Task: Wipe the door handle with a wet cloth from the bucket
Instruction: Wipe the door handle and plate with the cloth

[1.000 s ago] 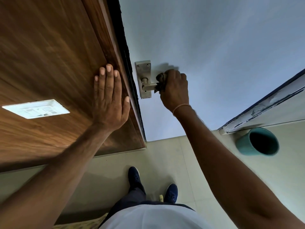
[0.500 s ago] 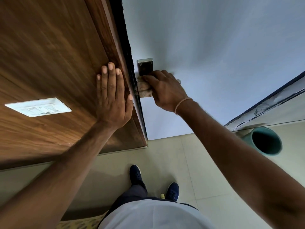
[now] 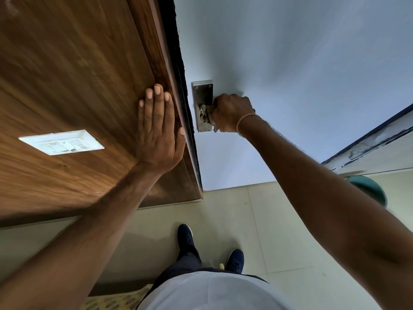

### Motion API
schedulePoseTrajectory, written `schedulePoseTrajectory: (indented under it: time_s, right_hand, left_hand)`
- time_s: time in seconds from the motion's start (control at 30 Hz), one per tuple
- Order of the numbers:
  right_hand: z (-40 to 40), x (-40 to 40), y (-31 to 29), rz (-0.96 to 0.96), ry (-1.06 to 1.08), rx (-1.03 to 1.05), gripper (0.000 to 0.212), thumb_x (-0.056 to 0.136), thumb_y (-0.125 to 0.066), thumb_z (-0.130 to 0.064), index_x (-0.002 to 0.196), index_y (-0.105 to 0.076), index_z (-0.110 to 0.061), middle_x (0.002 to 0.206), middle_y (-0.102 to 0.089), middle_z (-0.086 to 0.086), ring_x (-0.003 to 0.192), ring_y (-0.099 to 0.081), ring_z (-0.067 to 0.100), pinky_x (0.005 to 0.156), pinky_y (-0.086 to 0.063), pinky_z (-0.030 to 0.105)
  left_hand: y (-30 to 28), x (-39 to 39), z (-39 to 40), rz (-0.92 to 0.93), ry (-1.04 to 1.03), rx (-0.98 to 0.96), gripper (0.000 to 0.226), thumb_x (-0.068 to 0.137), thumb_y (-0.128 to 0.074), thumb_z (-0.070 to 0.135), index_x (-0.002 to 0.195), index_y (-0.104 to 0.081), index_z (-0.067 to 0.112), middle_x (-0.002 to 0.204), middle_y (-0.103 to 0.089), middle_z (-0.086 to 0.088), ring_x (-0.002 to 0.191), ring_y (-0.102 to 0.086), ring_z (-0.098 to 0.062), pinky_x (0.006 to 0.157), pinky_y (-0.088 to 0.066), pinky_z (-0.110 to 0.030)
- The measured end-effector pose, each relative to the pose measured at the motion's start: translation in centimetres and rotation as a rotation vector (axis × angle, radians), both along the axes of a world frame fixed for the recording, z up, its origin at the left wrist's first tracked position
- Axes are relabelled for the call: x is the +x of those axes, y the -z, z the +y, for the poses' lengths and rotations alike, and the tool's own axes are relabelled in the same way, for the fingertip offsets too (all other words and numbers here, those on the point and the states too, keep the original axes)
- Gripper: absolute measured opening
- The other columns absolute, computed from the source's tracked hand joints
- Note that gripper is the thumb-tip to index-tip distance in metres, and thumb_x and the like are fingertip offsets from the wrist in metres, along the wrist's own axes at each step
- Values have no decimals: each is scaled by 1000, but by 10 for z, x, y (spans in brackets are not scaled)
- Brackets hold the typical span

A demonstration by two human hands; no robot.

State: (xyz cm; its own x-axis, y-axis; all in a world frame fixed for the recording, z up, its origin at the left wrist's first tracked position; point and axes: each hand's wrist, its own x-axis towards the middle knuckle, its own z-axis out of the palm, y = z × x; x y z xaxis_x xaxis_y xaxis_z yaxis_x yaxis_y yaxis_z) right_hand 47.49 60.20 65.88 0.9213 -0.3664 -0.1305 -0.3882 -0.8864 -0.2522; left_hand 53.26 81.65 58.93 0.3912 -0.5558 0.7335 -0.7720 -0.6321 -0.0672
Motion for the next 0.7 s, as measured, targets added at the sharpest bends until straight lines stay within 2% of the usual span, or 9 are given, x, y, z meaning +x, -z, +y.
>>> schedulePoseTrajectory:
  time_s: [0.1,0.2,0.27,0.37,0.43,0.53,0.63,0.7]
  right_hand:
    - [11,-10,7,-81,-50,-86,27,97,-46,-29,108,-63,-13,113,-71,14,107,-63,40,99,-41,47]
    - [14,-30,38,-347,-115,-264,42,87,-48,-21,123,-64,-8,116,-69,15,109,-61,41,100,-42,48]
    - [7,-40,57,-493,-199,-326,52,87,-50,-14,138,-61,-7,128,-67,14,118,-60,37,105,-43,48]
    - [-2,-45,70,-581,-325,-412,61,89,-52,-2,150,-52,-6,142,-62,14,130,-58,34,111,-43,47]
    - [-4,-40,74,-602,-344,-449,59,92,-55,-2,150,-53,-7,143,-62,14,130,-59,33,110,-44,47]
    - [-8,-35,72,-585,-330,-456,50,98,-52,-20,146,-56,-7,135,-66,13,120,-62,34,104,-46,46]
    - [-22,-39,64,-562,-251,-412,44,96,-51,-36,131,-62,-12,118,-67,9,104,-60,35,92,-44,44]
    - [-34,-40,73,-567,-146,-313,34,92,-54,-33,120,-63,-15,111,-66,7,98,-58,34,87,-43,42]
  left_hand:
    - [1,0,-2,9,-13,-9,78,106,-47,31,166,-10,-4,171,-23,-31,164,-9,-37,136,-14,-54]
    - [1,0,-4,7,-9,-15,79,106,-47,31,166,-9,-4,170,-25,-32,164,-14,-41,135,-14,-54]
    - [1,0,-4,2,-1,-15,79,106,-47,31,166,-10,-4,170,-27,-33,162,-18,-44,135,-13,-54]
    - [3,1,-3,-1,-10,-14,80,105,-49,31,166,-10,-3,170,-27,-32,163,-15,-42,135,-14,-54]
    - [3,1,-4,1,-17,-14,81,105,-49,31,166,-10,-4,170,-27,-32,162,-17,-43,135,-14,-54]
    - [3,1,-4,-6,-19,-19,80,105,-49,31,166,-12,-4,170,-28,-31,162,-18,-43,135,-16,-54]
    - [3,1,-3,-6,-22,-19,78,106,-47,31,166,-13,-4,170,-27,-31,164,-14,-39,135,-15,-54]
    - [3,0,-4,-4,-25,-17,76,106,-46,32,166,-15,-5,169,-28,-32,162,-18,-43,135,-15,-54]
